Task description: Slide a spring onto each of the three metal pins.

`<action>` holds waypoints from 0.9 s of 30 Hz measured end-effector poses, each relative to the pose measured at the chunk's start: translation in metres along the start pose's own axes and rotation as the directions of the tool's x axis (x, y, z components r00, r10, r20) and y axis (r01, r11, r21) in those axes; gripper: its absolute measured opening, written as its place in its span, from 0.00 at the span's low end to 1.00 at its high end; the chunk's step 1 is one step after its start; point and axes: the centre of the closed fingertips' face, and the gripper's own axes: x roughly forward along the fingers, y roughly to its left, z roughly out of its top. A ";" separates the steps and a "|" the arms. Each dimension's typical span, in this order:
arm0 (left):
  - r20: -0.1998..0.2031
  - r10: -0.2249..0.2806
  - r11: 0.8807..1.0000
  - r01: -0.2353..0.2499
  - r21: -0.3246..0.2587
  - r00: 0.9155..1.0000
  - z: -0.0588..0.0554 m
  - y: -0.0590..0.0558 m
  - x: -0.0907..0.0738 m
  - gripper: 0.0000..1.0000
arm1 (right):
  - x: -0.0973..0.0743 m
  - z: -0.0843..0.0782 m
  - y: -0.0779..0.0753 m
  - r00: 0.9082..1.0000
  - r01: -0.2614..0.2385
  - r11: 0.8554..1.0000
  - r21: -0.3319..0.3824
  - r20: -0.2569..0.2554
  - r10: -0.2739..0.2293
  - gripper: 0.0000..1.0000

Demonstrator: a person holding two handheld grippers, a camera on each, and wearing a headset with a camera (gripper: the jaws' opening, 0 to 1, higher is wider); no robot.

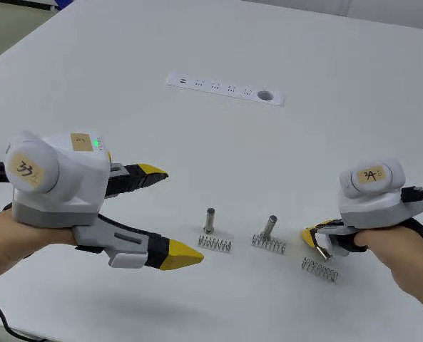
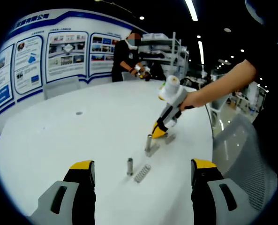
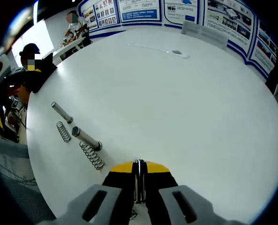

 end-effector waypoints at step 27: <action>0.012 0.006 1.000 -0.006 0.000 1.000 0.004 -0.008 -0.003 0.85 | -0.029 0.014 0.002 0.986 -0.016 0.999 -0.032 0.167 0.021 0.08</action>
